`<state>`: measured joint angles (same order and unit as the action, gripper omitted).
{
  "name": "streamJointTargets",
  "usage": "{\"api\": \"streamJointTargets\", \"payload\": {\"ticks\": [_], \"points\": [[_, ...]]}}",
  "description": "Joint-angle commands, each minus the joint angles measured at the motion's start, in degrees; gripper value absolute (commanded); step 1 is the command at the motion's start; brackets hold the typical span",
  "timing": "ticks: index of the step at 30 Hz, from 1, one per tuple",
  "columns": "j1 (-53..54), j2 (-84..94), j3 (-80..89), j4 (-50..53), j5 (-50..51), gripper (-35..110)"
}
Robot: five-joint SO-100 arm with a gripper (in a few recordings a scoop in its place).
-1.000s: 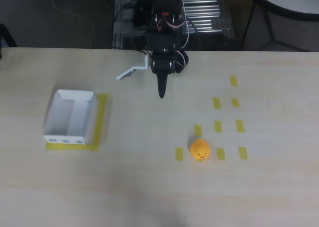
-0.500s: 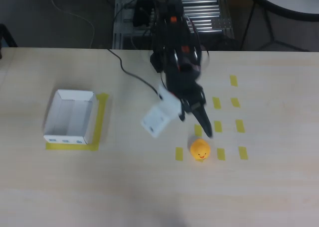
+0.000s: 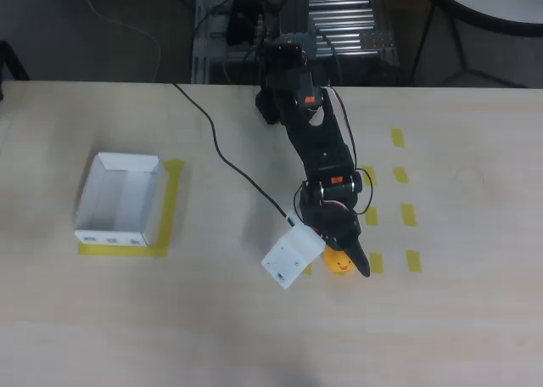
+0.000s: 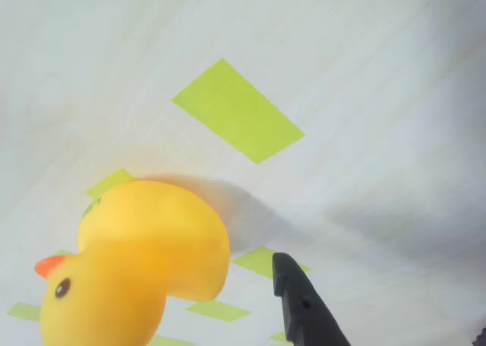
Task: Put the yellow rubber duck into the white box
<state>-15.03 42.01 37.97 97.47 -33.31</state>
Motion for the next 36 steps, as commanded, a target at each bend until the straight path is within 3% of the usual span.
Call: {"api": "streamJointTargets", "payload": {"ticks": [1,10,15,22,26,31,36], "points": [[-1.1,0.7,-6.9,1.0,-1.2,54],[-1.7,-3.4,-9.3,1.0,-2.0,30],[-2.1,-5.4,-14.2,1.0,2.3,0],[3.8,11.3,-17.9,0.4,13.7,0],[14.0,36.4,-9.1,-5.1,21.1,0],[35.3,63.8,9.9,-16.9,28.2,0],[57.3,72.0,24.5,-24.1,26.7,0]]}}
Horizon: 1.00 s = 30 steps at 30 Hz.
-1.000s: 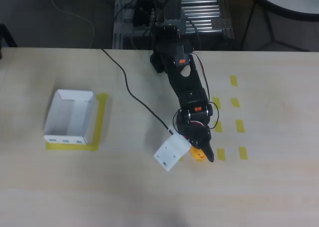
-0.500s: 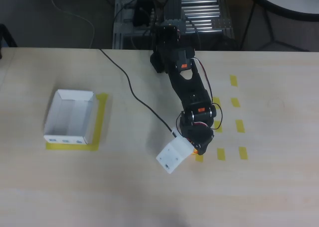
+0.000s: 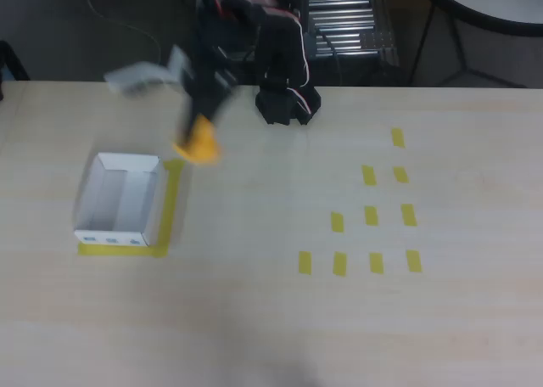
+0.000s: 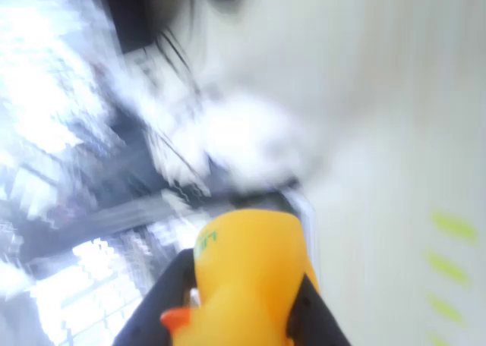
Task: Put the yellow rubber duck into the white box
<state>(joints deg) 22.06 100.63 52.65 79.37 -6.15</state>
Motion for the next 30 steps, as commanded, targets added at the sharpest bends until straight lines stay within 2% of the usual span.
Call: {"api": "streamJointTargets", "payload": {"ticks": [1,3,8,15,30], "points": [[23.6,12.3,11.3,-8.2,-0.5,0],[28.3,8.3,13.6,-13.4,-0.5,0],[32.3,-6.0,17.9,-22.9,-6.9,0],[33.5,-22.1,18.7,-29.4,-13.2,0],[31.1,-32.6,21.0,-26.6,-30.5,0]]}}
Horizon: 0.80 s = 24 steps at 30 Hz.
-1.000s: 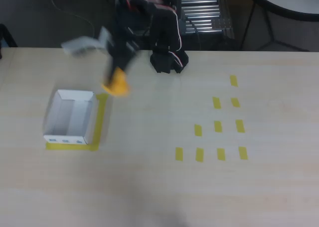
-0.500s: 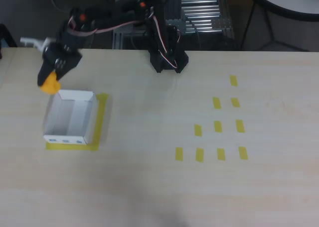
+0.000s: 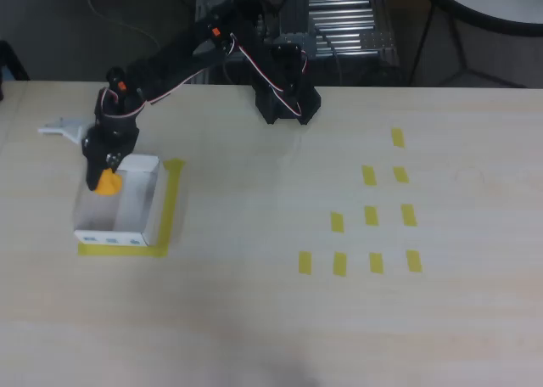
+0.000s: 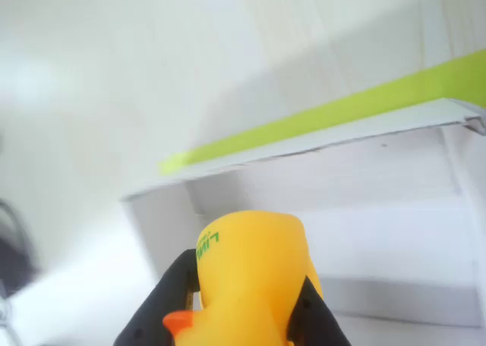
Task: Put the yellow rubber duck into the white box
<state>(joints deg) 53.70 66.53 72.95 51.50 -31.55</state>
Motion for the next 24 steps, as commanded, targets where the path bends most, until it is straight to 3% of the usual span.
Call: {"api": "streamJointTargets", "payload": {"ticks": [1,3,5,19,24], "points": [[-0.6,1.5,1.4,1.5,-6.6,0],[-0.9,1.5,2.6,1.9,-9.9,2],[-0.9,1.5,3.5,2.0,-11.2,17],[-0.9,1.7,4.5,0.8,-17.3,31],[-2.4,7.7,2.5,5.2,-16.0,31]]}}
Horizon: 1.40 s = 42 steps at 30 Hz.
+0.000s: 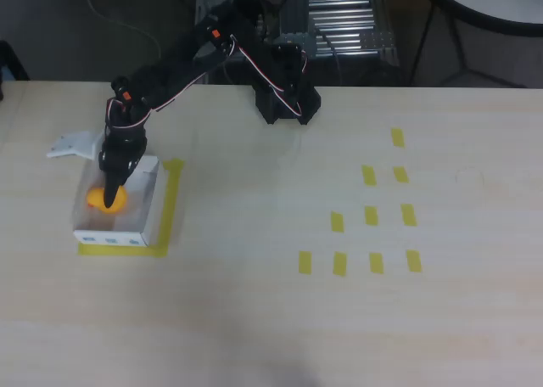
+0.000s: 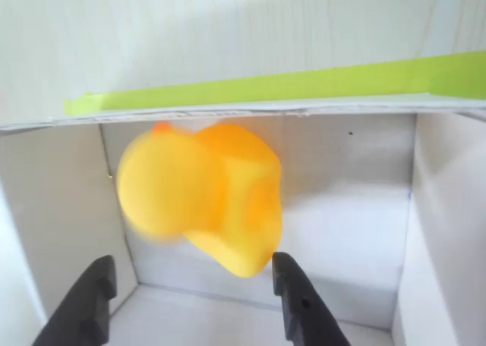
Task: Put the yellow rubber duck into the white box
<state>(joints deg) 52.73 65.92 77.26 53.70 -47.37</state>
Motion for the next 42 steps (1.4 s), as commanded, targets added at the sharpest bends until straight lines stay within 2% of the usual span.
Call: {"api": "streamJointTargets", "payload": {"ticks": [1,8,9,11,14,18,20,23,29,34,42], "points": [[-2.0,11.3,-2.5,4.9,1.4,30],[-9.9,38.0,-19.5,23.2,19.9,6],[-12.0,41.0,-22.8,24.6,24.4,0],[-17.9,49.9,-20.5,22.1,31.6,0],[-29.0,69.9,3.8,11.0,37.3,0],[-46.8,95.4,40.3,9.9,40.3,0],[-50.9,107.7,58.4,6.1,44.1,0],[-54.0,119.6,75.8,6.8,53.3,0],[-54.9,125.2,89.3,13.1,60.8,0],[-53.2,125.2,95.8,13.7,60.6,0],[-51.9,125.2,95.8,14.1,60.2,2]]}}
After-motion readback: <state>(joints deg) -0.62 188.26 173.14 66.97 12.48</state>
